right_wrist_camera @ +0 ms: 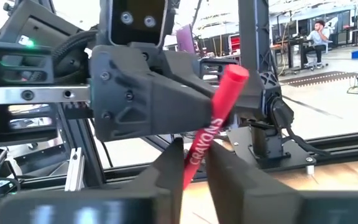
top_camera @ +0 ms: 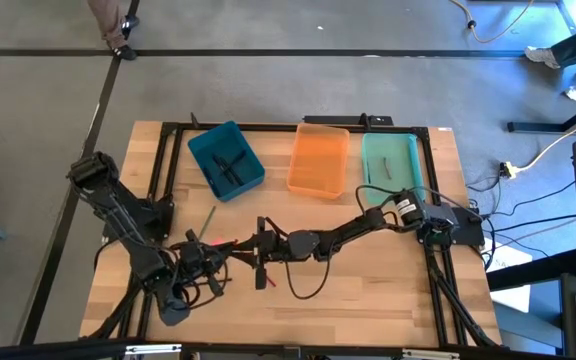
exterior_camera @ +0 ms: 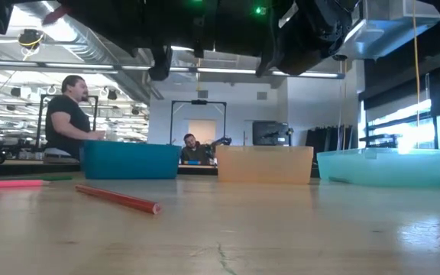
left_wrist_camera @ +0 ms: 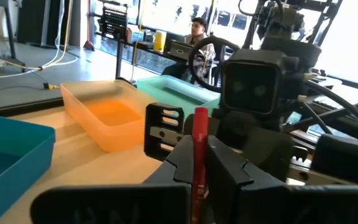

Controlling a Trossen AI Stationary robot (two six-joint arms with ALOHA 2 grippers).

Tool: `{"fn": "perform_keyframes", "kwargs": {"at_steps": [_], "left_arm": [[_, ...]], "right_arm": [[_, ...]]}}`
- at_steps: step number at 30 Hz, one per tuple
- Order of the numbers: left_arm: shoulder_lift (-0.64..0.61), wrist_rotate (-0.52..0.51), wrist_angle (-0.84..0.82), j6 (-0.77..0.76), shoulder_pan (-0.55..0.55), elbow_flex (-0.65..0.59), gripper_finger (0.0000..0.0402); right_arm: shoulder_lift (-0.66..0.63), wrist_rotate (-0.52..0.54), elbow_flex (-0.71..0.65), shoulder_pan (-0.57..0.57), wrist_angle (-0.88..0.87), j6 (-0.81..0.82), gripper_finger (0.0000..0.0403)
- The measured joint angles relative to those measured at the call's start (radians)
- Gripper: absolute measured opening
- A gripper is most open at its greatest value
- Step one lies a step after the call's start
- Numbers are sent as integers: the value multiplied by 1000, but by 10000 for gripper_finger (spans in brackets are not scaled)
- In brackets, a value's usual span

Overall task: Sort crayons/erasers/pens/pencils in bins
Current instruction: Put the red crayon into the light blue bin

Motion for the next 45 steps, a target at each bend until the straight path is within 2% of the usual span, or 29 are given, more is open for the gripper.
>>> {"fn": "perform_keyframes", "kwargs": {"at_steps": [3,7,13,19,25,31,36,40,45], "left_arm": [[0,3,-1,5,-1,0,21],[0,-2,-1,52,-1,0,40],[0,-24,-3,80,0,0,88],[-2,-44,-50,83,-23,0,116],[-50,-43,-85,83,-70,0,116],[-103,-39,-172,82,-108,0,124],[-104,17,-253,4,-110,0,131],[-103,104,-299,-65,-106,0,134],[-103,134,-301,-131,-82,-34,133]], "right_arm": [[0,2,0,0,-2,2,27],[0,2,0,0,-2,1,27],[0,2,1,0,-45,-6,45],[-4,0,1,-3,-149,-5,29],[-71,103,0,0,-354,-62,38],[-179,132,0,-1,-616,-122,36],[-255,191,0,6,-844,-130,36],[-318,280,-78,32,-881,-116,35],[-443,416,-295,46,-838,-65,47]]}}
